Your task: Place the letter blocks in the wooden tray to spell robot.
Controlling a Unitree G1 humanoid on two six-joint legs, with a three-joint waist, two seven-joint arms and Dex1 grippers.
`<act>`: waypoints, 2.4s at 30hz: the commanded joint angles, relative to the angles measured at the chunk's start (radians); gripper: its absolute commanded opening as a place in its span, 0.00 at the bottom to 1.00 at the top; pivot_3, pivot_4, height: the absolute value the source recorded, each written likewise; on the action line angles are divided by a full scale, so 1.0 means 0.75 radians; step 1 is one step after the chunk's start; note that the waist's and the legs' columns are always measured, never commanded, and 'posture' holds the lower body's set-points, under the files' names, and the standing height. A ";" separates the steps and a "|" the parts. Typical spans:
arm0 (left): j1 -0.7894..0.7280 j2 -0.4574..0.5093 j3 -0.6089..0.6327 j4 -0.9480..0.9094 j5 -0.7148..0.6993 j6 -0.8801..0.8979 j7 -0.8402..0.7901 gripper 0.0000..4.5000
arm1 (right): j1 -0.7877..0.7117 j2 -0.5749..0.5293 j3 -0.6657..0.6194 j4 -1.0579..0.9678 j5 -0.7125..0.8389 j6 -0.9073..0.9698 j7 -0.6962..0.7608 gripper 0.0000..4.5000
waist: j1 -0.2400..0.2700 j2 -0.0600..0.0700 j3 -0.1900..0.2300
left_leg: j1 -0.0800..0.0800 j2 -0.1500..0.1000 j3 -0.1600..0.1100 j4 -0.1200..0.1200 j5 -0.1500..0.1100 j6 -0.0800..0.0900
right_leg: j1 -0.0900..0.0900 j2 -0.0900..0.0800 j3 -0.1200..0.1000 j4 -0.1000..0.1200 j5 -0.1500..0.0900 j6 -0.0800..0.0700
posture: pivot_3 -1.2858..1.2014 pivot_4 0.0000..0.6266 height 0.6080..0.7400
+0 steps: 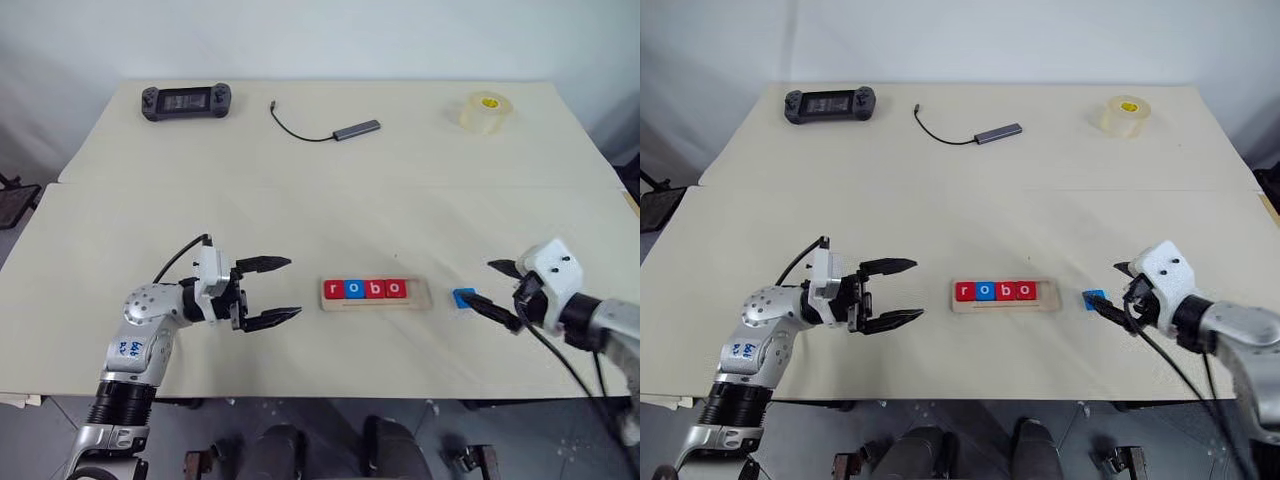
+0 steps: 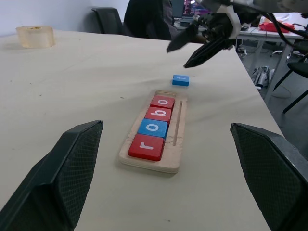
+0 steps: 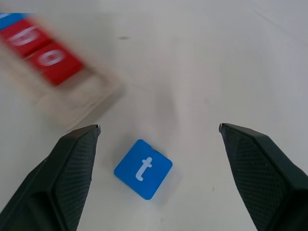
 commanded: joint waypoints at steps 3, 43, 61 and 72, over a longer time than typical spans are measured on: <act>0.010 0.015 0.027 -0.080 -0.025 0.009 0.013 1.00 | -0.248 -0.117 0.203 0.425 -0.117 -0.332 0.351 0.92 | -0.010 -0.001 0.001 | 0.000 0.001 0.000 0.001 0.000 0.000 | 0.000 -0.001 -0.001 0.000 0.000 0.000 | 0.52 0.24 1.00; 0.157 0.020 0.042 -0.236 -0.032 -0.031 0.102 1.00 | -0.874 0.118 0.666 0.744 -0.370 -0.400 0.655 0.33 | -0.024 0.000 0.001 | -0.003 0.001 -0.005 0.004 -0.001 -0.003 | 0.001 -0.002 -0.005 -0.003 0.000 0.001 | 0.52 0.24 1.00; 0.140 0.018 0.032 -0.209 -0.023 -0.049 0.121 1.00 | -0.840 0.023 0.557 0.780 -0.300 -0.352 0.666 0.47 | -0.024 0.000 0.001 | -0.003 0.001 -0.005 0.004 -0.001 -0.003 | 0.001 -0.002 -0.006 -0.003 0.000 0.001 | 0.52 0.24 1.00; 0.136 0.032 0.036 -0.204 -0.025 -0.044 0.108 1.00 | -0.829 0.099 0.594 0.723 -0.291 -0.364 0.678 0.01 | -0.024 0.000 0.001 | -0.002 0.002 -0.004 0.004 -0.001 -0.003 | 0.001 -0.002 -0.005 -0.002 0.000 0.001 | 0.52 0.24 1.00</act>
